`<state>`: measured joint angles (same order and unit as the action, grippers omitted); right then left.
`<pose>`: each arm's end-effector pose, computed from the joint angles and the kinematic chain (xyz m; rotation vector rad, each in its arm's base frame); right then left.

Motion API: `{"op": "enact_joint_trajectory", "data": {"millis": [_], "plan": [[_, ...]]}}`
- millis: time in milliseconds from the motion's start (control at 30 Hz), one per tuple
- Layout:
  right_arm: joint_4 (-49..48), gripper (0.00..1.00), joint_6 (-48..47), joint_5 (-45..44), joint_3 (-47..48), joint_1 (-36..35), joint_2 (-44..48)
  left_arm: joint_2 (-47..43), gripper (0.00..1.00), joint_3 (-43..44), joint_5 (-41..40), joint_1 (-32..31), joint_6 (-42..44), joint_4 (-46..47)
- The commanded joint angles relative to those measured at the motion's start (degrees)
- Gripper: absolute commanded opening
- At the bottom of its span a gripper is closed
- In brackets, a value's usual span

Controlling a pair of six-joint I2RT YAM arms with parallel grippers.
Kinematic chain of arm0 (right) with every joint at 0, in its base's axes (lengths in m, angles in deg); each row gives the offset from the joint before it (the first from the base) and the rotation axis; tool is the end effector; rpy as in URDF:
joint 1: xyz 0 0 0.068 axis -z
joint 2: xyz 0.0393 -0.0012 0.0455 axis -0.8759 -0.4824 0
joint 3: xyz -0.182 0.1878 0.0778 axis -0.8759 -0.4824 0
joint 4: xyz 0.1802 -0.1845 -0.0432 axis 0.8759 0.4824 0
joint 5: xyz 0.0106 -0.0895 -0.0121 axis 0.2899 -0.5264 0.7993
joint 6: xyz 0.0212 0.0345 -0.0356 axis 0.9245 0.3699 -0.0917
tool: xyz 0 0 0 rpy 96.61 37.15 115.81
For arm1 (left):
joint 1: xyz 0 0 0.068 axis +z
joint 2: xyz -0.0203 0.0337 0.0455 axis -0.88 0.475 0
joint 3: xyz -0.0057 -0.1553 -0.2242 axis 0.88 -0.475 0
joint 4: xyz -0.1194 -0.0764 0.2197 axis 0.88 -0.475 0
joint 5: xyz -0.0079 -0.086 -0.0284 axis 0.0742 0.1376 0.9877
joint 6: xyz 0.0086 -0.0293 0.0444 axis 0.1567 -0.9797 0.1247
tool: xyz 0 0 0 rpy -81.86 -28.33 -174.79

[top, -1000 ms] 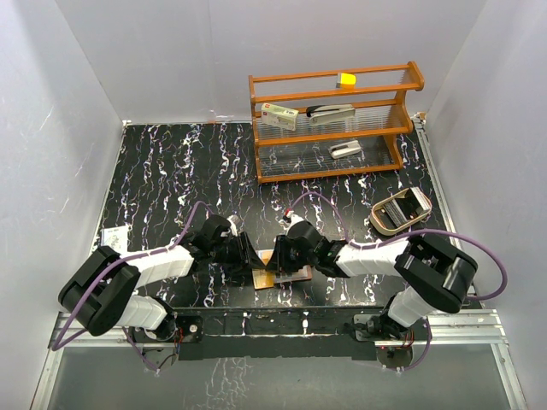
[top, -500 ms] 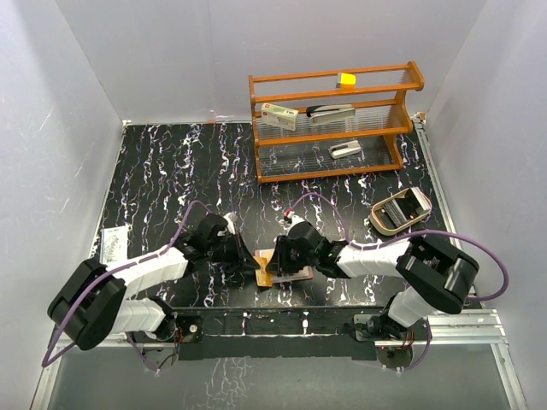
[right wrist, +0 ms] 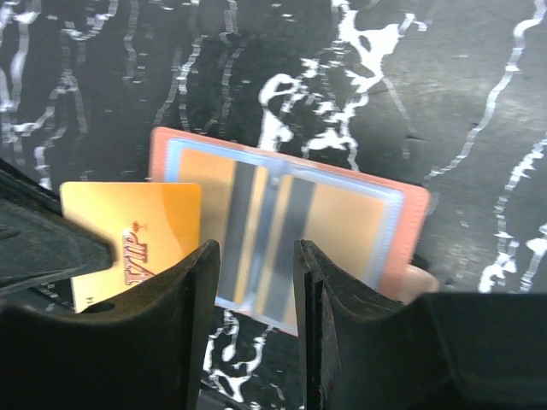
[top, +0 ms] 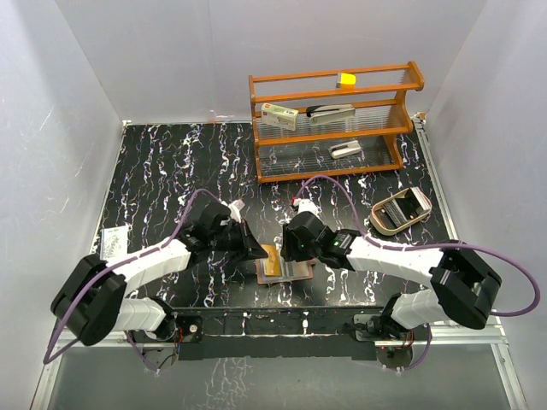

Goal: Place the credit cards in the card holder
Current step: Pick up the credit card from the card holder, then insert the credit card into the card holder.

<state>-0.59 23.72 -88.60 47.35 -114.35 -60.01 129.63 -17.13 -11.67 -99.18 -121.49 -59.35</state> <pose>0.1631 0.2103 0.1918 -0.2324 2.4908 0.5669 0.1867 -0.1627 0.1870 -0.0799 2.4734 -1.3042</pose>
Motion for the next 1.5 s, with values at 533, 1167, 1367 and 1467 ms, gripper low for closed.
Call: {"op": "enact_joint_trajectory", "data": {"millis": [533,1167,1367,1467], "plan": [[4.99,0.4,-8.84,-2.98,0.17,8.28,-0.09,12.96,0.0,1.7,7.06,0.14,-2.16,14.21],[1.74,0.26,-6.9,0.81,-4.21,8.35,-1.98,17.97,0.0,-0.08,7.03,0.19,-2.97,14.96],[1.68,0.25,-6.64,0.83,-4.61,8.38,-1.72,18.34,0.0,0.14,7.25,0.18,-2.07,14.71],[1.52,0.25,-6.57,0.98,-4.78,8.31,-1.91,18.79,0.0,0.78,7.67,0.17,-1.32,14.48]]}}
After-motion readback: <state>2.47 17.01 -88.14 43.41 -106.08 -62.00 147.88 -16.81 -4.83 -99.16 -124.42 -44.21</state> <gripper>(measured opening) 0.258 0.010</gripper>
